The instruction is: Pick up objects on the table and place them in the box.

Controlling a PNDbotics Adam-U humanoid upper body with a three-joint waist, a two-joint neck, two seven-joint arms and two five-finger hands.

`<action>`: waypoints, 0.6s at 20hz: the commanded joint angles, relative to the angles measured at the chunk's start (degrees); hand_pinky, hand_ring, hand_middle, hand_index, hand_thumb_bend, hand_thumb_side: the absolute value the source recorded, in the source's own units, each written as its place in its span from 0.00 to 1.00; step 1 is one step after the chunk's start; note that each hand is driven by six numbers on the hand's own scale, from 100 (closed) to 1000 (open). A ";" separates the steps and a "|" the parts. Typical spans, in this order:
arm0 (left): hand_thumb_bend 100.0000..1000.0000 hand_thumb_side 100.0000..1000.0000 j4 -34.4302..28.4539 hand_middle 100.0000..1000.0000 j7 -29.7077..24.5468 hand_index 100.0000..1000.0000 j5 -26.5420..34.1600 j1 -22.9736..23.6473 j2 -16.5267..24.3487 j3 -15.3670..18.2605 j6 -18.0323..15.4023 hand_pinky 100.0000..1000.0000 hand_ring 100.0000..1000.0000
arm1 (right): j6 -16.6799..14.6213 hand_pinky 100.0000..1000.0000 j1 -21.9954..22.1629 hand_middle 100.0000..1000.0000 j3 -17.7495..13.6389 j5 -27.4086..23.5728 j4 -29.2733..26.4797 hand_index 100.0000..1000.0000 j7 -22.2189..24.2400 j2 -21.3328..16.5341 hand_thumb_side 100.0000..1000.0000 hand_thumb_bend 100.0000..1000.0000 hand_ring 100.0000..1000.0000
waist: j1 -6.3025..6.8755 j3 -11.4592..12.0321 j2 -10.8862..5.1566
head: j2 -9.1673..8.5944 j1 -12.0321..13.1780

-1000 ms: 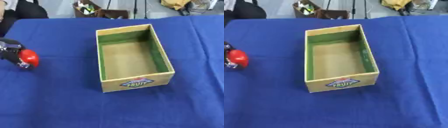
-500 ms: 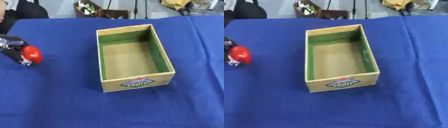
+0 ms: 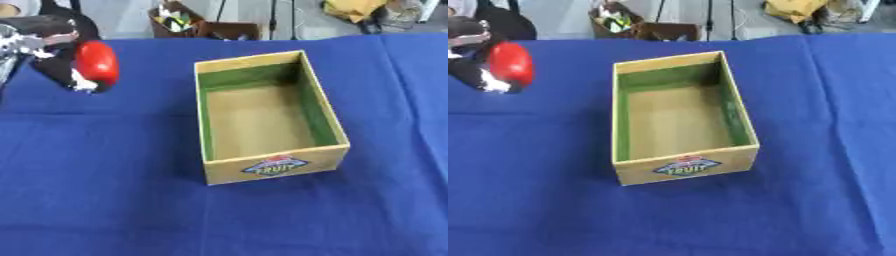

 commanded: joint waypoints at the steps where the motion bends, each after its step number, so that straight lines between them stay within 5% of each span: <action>1: 0.00 0.49 -5.27 0.20 0.85 0.43 -0.39 -3.23 -2.21 -1.92 -0.46 0.01 0.26 | -0.04 0.66 -0.70 0.59 -0.18 -0.40 -0.92 0.72 0.26 -0.57 0.83 0.00 0.67 | -0.15 -0.12 -1.66 | 0.13 0.55; 8: 0.00 0.47 -13.52 0.21 -2.31 0.43 -2.87 -8.15 -11.08 -6.99 -0.68 0.02 0.28 | -0.43 0.66 -1.65 0.59 0.54 -1.29 -0.92 0.72 1.07 0.03 0.82 0.00 0.67 | -0.28 -1.66 -1.89 | 0.25 0.97; 12: 0.00 0.48 -13.15 0.21 -4.03 0.44 -5.69 -8.86 -16.51 -9.38 -0.62 0.03 0.29 | -0.53 0.66 -2.02 0.59 0.85 -1.68 -0.92 0.72 1.53 0.36 0.82 0.00 0.67 | -0.19 -2.48 -1.92 | 0.15 1.38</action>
